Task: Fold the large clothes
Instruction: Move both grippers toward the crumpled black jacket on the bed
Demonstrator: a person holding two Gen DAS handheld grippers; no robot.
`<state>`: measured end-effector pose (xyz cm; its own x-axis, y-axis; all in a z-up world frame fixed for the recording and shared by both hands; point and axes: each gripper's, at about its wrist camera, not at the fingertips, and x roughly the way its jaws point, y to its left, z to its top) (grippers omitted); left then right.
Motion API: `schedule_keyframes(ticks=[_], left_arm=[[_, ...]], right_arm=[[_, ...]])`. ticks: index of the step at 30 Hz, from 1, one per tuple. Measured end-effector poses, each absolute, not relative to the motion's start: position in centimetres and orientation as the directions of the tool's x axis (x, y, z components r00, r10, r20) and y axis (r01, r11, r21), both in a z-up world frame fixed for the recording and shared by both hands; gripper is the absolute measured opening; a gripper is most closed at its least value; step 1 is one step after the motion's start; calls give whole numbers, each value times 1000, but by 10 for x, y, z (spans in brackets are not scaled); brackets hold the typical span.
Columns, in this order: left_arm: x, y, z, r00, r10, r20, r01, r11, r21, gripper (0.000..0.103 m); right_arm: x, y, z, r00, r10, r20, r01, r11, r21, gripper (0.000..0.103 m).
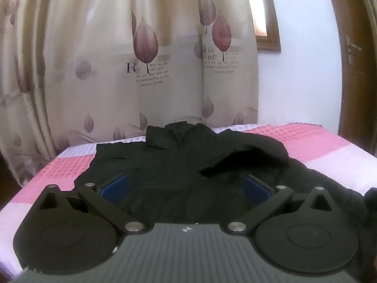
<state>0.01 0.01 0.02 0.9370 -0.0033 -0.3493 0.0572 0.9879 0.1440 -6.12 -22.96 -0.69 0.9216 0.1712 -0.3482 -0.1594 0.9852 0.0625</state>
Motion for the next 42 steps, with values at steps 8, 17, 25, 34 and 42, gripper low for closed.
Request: schedule_keyframes(ticks=[8, 17, 25, 34, 42], left_arm=[[-2, 12, -3, 936, -3, -351, 36, 995, 89, 103], [-6, 11, -6, 935, 14, -354, 21, 995, 94, 103], [-8, 10, -13, 936, 16, -350, 21, 995, 100, 103], [-11, -6, -24, 945, 14, -327, 61, 974, 219, 103], [-5, -21, -40, 935, -16, -355, 125, 950, 286, 103]], right_arm=[[-60, -224, -9, 919, 123, -375, -122, 992, 27, 103], [-38, -228, -10, 884, 8, -468, -5, 1000, 7, 103], [-27, -234, -15, 867, -39, -496, 47, 999, 3, 103], [-15, -240, -25, 833, -83, -547, 89, 996, -15, 103], [-4, -255, -36, 804, -53, -592, 100, 994, 47, 103]])
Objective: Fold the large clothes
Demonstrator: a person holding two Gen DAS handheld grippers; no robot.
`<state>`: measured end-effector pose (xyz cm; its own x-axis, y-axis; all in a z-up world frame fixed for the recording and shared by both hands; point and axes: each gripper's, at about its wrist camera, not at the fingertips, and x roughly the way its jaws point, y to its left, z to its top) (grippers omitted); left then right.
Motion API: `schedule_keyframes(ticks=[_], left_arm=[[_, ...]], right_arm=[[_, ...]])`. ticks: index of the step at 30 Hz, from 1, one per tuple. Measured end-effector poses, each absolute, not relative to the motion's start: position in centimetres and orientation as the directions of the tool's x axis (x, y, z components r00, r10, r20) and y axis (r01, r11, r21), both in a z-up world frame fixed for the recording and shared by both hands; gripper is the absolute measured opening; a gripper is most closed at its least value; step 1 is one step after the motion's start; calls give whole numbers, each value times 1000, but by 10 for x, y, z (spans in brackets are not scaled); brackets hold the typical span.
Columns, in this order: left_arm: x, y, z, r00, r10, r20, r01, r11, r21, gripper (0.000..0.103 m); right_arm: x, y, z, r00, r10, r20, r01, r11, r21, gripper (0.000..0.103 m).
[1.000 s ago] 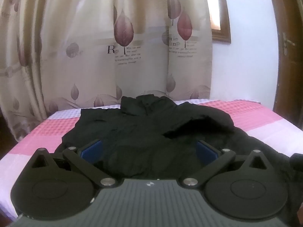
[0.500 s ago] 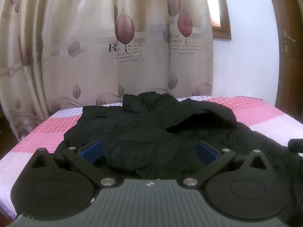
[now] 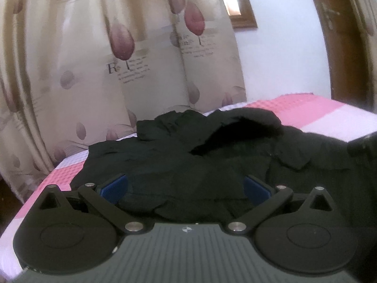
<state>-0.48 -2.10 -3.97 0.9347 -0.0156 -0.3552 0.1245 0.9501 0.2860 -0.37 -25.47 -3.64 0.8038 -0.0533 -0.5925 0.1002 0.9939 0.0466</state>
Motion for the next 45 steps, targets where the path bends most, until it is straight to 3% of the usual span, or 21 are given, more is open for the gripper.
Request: schedule_keyframes(ticks=[10, 14, 17, 23, 27, 28, 30, 33, 39, 45], left_arm=[[6, -30, -57, 930, -52, -364, 175, 933, 314, 103], [10, -35, -61, 918, -132, -374, 254, 920, 299, 103], [16, -50, -66, 886, -207, -415, 365, 863, 349, 103], [33, -80, -81, 888, -213, -408, 401, 793, 458, 102], [51, -97, -101, 878, -150, -455, 407, 734, 544, 68], [57, -97, -104, 869, -141, -474, 412, 736, 537, 55], [68, -93, -107, 836, -155, -526, 440, 763, 474, 42], [71, -88, -105, 840, -157, -520, 425, 786, 450, 19], [69, -30, -36, 904, -121, -409, 264, 913, 312, 15], [69, 102, 64, 954, 182, -237, -122, 962, 246, 15]], right_arm=[[-5, -272, -47, 832, 22, -554, 55, 991, 122, 103], [-3, -281, -52, 832, 88, -547, 31, 978, 205, 103], [0, -284, -58, 825, 94, -557, 31, 977, 211, 103], [3, -293, -64, 815, 98, -571, 49, 971, 236, 103], [2, -297, -64, 816, 95, -570, 58, 968, 244, 103], [2, -298, -64, 817, 93, -570, 61, 968, 244, 103], [1, -300, -64, 817, 91, -569, 64, 967, 248, 103], [0, -301, -64, 816, 92, -570, 71, 964, 257, 103], [-3, -297, -56, 817, 79, -571, 69, 970, 232, 103], [1, -286, -44, 827, 95, -555, 45, 971, 234, 103]])
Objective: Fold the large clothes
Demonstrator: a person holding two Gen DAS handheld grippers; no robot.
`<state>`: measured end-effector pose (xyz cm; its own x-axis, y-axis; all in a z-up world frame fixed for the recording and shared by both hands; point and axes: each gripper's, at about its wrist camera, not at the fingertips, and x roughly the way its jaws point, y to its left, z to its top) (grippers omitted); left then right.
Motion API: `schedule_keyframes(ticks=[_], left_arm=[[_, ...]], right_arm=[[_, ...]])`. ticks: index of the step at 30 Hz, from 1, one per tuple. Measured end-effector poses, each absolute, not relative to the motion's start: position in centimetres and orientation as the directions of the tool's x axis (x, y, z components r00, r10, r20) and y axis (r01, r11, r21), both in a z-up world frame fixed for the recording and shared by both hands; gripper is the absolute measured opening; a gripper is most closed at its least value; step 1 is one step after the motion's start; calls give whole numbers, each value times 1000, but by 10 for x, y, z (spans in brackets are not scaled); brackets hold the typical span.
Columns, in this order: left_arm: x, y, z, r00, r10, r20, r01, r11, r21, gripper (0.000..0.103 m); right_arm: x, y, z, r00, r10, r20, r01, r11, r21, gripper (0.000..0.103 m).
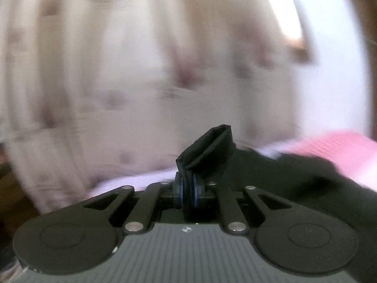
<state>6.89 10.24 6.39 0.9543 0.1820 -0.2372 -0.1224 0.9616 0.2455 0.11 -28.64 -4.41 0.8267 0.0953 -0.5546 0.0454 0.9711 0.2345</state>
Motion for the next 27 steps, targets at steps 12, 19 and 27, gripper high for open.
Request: schedule_keyframes(ticks=[12, 19, 27], left_arm=[[72, 338, 64, 638, 738, -217, -678, 673, 296, 3], [52, 366, 15, 749, 546, -376, -518, 836, 182, 59], [59, 371, -56, 790, 40, -611, -145, 982, -123, 97]], right_arm=[[17, -226, -38, 802, 145, -579, -67, 986, 154, 103], [24, -196, -30, 787, 151, -598, -112, 988, 102, 103], [28, -168, -36, 763, 162, -626, -159, 985, 61, 103]])
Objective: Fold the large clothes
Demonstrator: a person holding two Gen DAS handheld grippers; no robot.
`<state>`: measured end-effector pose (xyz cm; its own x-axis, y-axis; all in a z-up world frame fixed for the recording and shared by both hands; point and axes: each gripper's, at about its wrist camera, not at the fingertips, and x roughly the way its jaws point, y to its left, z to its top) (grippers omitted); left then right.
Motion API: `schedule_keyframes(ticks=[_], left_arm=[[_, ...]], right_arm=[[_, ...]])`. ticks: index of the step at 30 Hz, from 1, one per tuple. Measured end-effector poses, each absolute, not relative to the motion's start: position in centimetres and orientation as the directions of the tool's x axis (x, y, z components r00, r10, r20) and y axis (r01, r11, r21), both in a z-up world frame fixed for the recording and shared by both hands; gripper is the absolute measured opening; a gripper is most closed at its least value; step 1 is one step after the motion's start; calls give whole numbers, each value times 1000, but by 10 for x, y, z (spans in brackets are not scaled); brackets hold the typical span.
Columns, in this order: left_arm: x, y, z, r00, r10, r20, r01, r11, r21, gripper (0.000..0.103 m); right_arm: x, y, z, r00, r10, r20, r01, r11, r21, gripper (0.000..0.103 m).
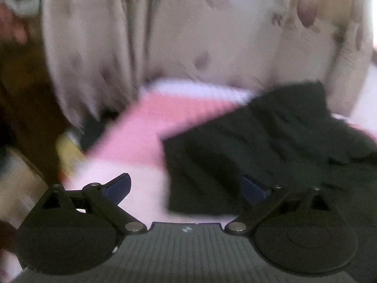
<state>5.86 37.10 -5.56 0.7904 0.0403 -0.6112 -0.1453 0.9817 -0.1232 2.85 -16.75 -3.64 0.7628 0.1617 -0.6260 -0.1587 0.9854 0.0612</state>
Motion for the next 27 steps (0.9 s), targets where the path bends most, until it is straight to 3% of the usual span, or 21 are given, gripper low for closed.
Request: schedule_keyframes(ticks=[2, 5, 8, 9, 10, 13, 20, 23, 26, 27], left_arm=[[65, 370, -74, 755, -25, -655, -137, 971, -195, 88], [77, 382, -98, 721, -50, -691, -200, 940, -277, 86], [78, 392, -106, 759, -37, -650, -240, 912, -332, 78], [78, 393, -108, 769, -10, -639, -262, 907, -329, 53], [80, 395, -106, 765, 17, -643, -286, 905, -316, 17], [83, 408, -101, 781, 14, -624, -315, 872, -375, 12], [13, 438, -48, 793, 360, -492, -543, 784, -302, 12], [-17, 459, -40, 704, 512, -491, -678, 691, -252, 12], [-29, 472, -46, 654, 552, -517, -721, 661, -208, 13], [-30, 472, -49, 639, 556, -532, -728, 660, -185, 19]], right_arm=[[29, -162, -39, 755, 162, -635, -163, 985, 57, 103], [29, -155, -41, 747, 166, -644, -173, 983, 52, 103], [26, -148, -41, 746, 162, -646, -184, 982, 33, 103], [25, -147, -41, 745, 159, -647, -186, 982, 28, 103], [25, -145, -41, 745, 157, -648, -186, 982, 23, 103], [26, -144, -42, 737, 159, -657, -178, 983, 39, 103], [35, -146, -37, 710, 240, -662, -183, 971, 156, 103], [39, -144, -32, 712, 297, -636, -199, 954, 223, 103], [39, -141, -26, 740, 341, -581, -228, 938, 260, 103], [37, -139, -24, 754, 350, -556, -248, 935, 252, 103]])
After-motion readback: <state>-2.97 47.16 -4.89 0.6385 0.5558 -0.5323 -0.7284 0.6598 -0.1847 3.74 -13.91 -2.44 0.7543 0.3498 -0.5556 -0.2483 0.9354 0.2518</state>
